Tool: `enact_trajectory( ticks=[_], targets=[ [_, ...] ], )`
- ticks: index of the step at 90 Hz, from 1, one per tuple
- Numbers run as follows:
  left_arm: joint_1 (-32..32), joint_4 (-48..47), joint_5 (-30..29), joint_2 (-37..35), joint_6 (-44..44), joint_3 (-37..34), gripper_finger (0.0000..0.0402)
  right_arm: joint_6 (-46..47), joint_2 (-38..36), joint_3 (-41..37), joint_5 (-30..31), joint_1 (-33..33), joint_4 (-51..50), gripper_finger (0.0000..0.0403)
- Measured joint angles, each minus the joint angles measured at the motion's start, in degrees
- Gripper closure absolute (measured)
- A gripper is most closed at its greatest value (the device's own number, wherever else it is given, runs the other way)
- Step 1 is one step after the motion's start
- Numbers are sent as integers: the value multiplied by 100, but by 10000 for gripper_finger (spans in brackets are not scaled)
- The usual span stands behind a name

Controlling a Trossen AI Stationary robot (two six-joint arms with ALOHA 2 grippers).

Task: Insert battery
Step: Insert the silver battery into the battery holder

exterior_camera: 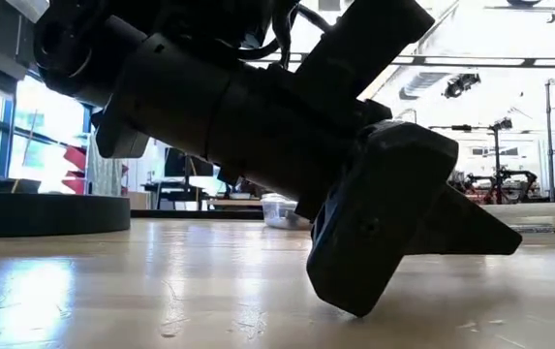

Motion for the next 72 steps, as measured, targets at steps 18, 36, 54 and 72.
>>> enact_trajectory(
  ticks=[18,36,54,72],
  targets=[
    [-2,-7,-2,0,-19,-2,330,-34,2,-2,174,-39,-211,391],
    [-20,-13,-1,0,3,-2,330,285,77,-2,2116,454,1000,389],
    [-22,-101,33,0,-43,0,330,20,748,-2,2704,625,2232,341],
    [-34,-131,39,-6,-132,0,330,200,1445,-2,3266,673,2712,264]
  ],
)
